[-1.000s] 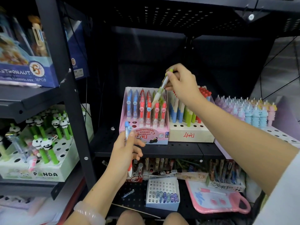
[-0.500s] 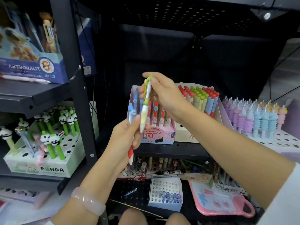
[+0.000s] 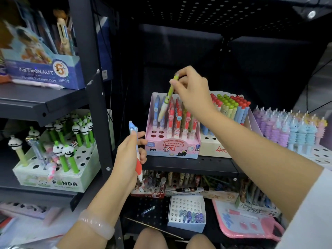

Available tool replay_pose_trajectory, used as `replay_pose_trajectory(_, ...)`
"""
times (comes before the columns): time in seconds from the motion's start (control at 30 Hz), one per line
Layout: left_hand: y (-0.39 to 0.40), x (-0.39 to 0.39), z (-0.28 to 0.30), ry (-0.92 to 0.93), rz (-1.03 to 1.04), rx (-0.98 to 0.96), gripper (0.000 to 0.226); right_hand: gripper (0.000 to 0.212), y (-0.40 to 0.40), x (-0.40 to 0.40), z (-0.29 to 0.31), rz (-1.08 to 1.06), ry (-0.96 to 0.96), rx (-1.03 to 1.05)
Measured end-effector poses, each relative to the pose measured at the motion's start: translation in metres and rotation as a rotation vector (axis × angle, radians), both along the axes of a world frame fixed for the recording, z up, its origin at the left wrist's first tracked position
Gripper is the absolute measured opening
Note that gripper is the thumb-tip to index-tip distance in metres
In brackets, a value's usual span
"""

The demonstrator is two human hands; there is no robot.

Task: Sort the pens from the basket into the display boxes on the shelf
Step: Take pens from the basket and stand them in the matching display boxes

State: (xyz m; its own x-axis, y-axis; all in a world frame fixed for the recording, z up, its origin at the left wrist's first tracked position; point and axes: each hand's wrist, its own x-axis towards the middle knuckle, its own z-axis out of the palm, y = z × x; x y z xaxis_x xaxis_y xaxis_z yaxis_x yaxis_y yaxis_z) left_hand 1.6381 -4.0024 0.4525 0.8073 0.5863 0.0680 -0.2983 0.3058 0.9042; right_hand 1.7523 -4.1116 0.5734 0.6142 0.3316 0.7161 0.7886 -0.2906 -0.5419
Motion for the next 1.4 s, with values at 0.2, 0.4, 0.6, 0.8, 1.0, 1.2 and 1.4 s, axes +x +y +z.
replay_pose_trajectory(0.2,0.001,-0.001,-0.003,-0.014,-0.084,-0.127,0.025,0.016,0.006,0.013,-0.032,-0.054,0.000,-0.369)
replay_pose_trajectory(0.4,-0.001,-0.003,-0.006,-0.007,0.005,0.110,0.012,0.027,0.013,0.012,-0.032,-0.259,-0.178,-0.609)
replay_pose_trajectory(0.6,-0.005,-0.005,-0.003,-0.063,0.012,0.234,0.019,0.034,0.014,-0.015,-0.031,-0.054,-0.250,-0.528)
replay_pose_trajectory(0.8,-0.008,-0.007,0.001,-0.064,0.019,0.325,0.022,0.022,0.017,-0.035,-0.035,0.382,0.246,-0.396)
replay_pose_trajectory(1.0,0.005,-0.009,-0.009,0.045,0.070,0.421,0.023,0.015,0.019,-0.012,-0.011,0.071,0.016,-0.013)
replay_pose_trajectory(1.2,0.007,-0.009,-0.014,0.090,0.049,0.422,0.025,0.022,0.023,-0.001,-0.023,-0.029,-0.062,-0.208)
replay_pose_trajectory(1.4,0.007,-0.011,-0.014,0.115,-0.004,0.426,0.027,0.020,0.027,0.005,-0.018,-0.055,-0.032,-0.202)
